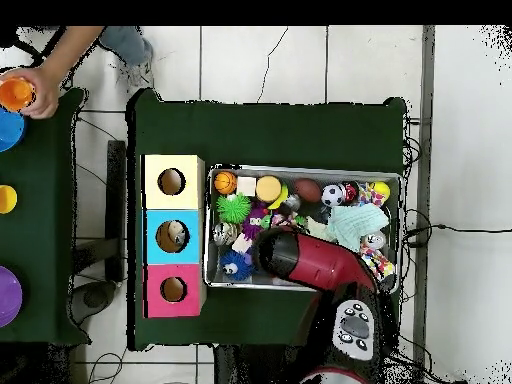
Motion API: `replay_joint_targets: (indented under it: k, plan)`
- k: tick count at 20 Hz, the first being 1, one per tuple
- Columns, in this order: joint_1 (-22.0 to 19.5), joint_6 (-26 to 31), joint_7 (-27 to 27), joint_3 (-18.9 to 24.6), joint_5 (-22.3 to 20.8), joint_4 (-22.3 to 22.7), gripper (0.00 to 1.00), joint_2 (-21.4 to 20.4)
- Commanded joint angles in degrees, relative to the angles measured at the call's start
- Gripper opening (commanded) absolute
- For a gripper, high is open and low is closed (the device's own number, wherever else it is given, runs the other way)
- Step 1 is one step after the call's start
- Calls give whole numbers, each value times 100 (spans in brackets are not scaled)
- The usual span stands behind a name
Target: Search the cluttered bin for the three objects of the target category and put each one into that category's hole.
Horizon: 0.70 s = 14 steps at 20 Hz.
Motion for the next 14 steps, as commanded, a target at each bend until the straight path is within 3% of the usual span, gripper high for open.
replay_joint_targets:
  k: [1,7,14]
  plan:
    - [34,936,278,924,222,447,0,-636]
    - [109,1343,491,1023,376,484,0,-864]
    - [17,1168,665,1138,547,676,0,-756]
